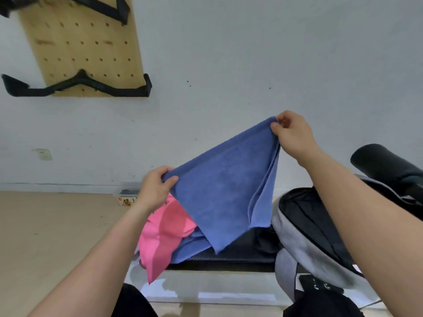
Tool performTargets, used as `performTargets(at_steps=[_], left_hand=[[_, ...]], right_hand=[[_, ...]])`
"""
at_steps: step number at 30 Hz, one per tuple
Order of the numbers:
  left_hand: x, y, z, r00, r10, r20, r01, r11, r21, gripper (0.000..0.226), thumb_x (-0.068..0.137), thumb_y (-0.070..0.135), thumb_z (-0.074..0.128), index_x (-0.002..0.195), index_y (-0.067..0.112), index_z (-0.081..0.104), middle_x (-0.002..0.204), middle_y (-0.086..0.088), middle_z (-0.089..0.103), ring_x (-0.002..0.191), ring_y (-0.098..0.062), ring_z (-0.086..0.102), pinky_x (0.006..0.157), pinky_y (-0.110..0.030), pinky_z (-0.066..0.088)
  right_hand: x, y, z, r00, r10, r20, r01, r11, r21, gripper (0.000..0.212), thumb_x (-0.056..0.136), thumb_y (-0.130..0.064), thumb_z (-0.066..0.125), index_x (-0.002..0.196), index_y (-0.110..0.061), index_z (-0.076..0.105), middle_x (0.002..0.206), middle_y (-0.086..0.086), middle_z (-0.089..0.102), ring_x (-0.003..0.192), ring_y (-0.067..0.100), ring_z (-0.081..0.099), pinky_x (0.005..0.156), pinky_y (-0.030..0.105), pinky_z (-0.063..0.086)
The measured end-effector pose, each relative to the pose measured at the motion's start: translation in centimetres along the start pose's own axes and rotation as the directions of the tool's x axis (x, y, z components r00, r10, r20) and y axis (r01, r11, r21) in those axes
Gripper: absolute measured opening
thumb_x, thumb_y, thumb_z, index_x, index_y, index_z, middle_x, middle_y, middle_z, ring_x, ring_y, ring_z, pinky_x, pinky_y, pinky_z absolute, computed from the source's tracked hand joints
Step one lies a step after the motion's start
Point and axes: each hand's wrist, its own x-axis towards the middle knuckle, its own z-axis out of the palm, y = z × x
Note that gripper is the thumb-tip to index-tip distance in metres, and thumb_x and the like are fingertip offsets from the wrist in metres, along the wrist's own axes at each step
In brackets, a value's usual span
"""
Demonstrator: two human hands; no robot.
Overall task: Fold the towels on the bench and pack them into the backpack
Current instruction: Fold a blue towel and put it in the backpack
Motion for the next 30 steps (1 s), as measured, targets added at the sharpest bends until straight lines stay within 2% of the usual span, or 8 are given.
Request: performTargets(at_steps=[2,6,10,14,17,20,26,30], left_hand=[[1.4,1.0,-1.5,0.994,-0.010,-0.107,0.006,0.999,-0.039,0.009,0.089,0.004,0.065,0.093,0.010,0.070,0.082,0.000,0.068,0.073,-0.012,0.058,0.066,-0.020,0.045],[3.6,2.9,-2.4,0.973,-0.080,-0.215,0.033,0.976,-0.214,0.006,0.087,0.007,0.071,0.092,0.008,0.069,0.082,-0.006,0.070,0.076,-0.019,0.064,0.071,-0.034,0.056],[4.0,3.9,-1.3,0.965,-0.147,-0.218,0.079,0.954,-0.290,0.008,0.085,0.015,0.075,0.088,0.009,0.070,0.079,-0.007,0.068,0.071,-0.019,0.064,0.065,-0.034,0.059],[2.3,4.7,1.7,0.966,-0.228,-0.123,0.170,0.917,-0.362,0.011,0.084,0.012,0.075,0.081,0.010,0.065,0.076,-0.012,0.064,0.059,-0.018,0.062,0.056,-0.029,0.058],[0.4,6.0,4.4,0.978,-0.207,-0.026,0.182,0.905,-0.384,0.012,0.086,0.009,0.073,0.078,0.010,0.065,0.067,-0.009,0.063,0.052,-0.013,0.060,0.054,-0.028,0.056],[-1.4,6.8,6.5,0.979,-0.182,0.095,0.205,0.875,-0.438,0.009,0.088,0.011,0.073,0.083,0.005,0.069,0.068,-0.007,0.067,0.055,-0.014,0.064,0.055,-0.027,0.055],[-3.5,6.9,7.7,0.969,-0.160,0.186,0.226,0.879,-0.421,0.011,0.091,0.015,0.070,0.093,0.006,0.076,0.080,-0.010,0.076,0.070,-0.016,0.071,0.065,-0.026,0.056],[-3.9,6.6,7.1,0.973,-0.148,0.180,0.209,0.896,-0.392,0.010,0.091,0.015,0.069,0.092,0.010,0.078,0.078,-0.007,0.077,0.072,-0.016,0.073,0.067,-0.026,0.057]], right_hand=[[-0.4,1.3,-0.3,0.997,0.079,-0.019,-0.078,0.997,0.023,0.008,0.094,-0.019,0.055,0.093,-0.014,0.062,0.082,-0.001,0.060,0.074,0.017,0.055,0.064,0.029,0.044],[-1.4,3.7,-0.2,0.968,0.249,-0.034,-0.244,0.963,0.111,0.010,0.092,-0.022,0.054,0.095,-0.014,0.061,0.091,0.005,0.065,0.086,0.028,0.063,0.086,0.048,0.056],[-2.2,5.1,0.5,0.945,0.324,-0.054,-0.312,0.938,0.151,0.013,0.084,-0.027,0.056,0.087,-0.016,0.062,0.090,0.008,0.067,0.089,0.032,0.066,0.080,0.055,0.058],[-5.3,4.8,2.1,0.936,0.351,0.032,-0.347,0.903,0.252,0.008,0.083,-0.018,0.062,0.085,-0.010,0.063,0.085,0.019,0.068,0.073,0.027,0.064,0.064,0.047,0.062],[-8.4,4.3,4.2,0.950,0.295,0.102,-0.312,0.907,0.281,0.005,0.084,-0.014,0.068,0.080,-0.012,0.065,0.077,0.014,0.068,0.071,0.025,0.065,0.058,0.044,0.061],[-11.0,3.9,6.5,0.962,0.246,0.121,-0.270,0.925,0.268,0.005,0.084,-0.019,0.072,0.083,-0.015,0.070,0.075,0.002,0.068,0.065,0.026,0.066,0.060,0.046,0.059],[-13.9,3.5,9.5,0.986,0.114,0.120,-0.144,0.950,0.276,0.003,0.087,-0.020,0.072,0.088,-0.022,0.074,0.081,-0.011,0.073,0.074,0.003,0.067,0.072,0.023,0.053],[-14.8,3.3,10.3,0.988,0.116,0.103,-0.143,0.939,0.314,0.004,0.088,-0.022,0.072,0.090,-0.025,0.074,0.083,-0.013,0.074,0.076,0.006,0.070,0.075,0.032,0.058]])
